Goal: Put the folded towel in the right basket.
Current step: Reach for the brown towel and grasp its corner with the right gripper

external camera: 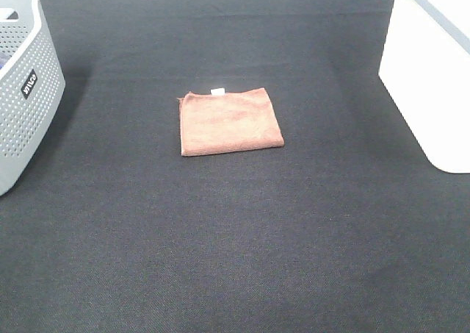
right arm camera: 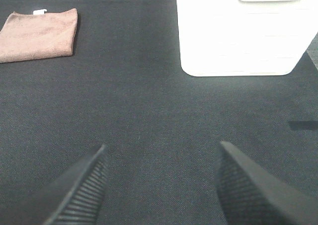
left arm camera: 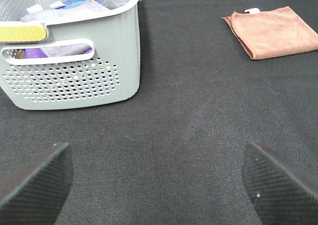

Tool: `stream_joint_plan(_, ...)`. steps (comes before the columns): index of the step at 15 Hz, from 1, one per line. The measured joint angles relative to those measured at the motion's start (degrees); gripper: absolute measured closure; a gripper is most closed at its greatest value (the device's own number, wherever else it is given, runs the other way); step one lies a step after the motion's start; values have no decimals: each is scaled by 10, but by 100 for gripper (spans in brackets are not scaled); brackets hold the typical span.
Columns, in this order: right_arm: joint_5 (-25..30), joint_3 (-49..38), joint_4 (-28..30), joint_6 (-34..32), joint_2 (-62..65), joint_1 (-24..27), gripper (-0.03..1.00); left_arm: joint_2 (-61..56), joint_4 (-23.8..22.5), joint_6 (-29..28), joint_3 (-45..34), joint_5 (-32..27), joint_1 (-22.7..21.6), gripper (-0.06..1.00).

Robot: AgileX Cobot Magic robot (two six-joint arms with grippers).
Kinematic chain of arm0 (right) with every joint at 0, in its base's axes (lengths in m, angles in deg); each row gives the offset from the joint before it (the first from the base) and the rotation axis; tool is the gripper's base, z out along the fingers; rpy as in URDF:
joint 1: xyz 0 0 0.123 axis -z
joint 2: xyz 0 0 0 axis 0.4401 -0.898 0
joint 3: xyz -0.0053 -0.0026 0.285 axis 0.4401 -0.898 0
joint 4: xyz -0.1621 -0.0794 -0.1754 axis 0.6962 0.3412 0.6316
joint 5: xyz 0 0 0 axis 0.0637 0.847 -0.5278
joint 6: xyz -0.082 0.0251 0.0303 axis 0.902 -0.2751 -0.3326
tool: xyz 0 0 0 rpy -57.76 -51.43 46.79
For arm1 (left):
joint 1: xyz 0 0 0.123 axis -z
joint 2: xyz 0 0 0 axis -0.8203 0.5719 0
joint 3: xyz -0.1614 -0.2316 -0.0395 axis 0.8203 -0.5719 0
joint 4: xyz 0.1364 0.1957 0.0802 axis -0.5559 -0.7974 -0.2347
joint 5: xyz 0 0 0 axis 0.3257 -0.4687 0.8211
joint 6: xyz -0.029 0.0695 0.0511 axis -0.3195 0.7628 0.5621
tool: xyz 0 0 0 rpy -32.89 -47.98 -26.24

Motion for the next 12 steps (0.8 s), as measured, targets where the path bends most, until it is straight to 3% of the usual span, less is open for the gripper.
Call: stream_joint_plan(12,0,0,0,0,0,0,37,0,0,0,0,0,0,7)
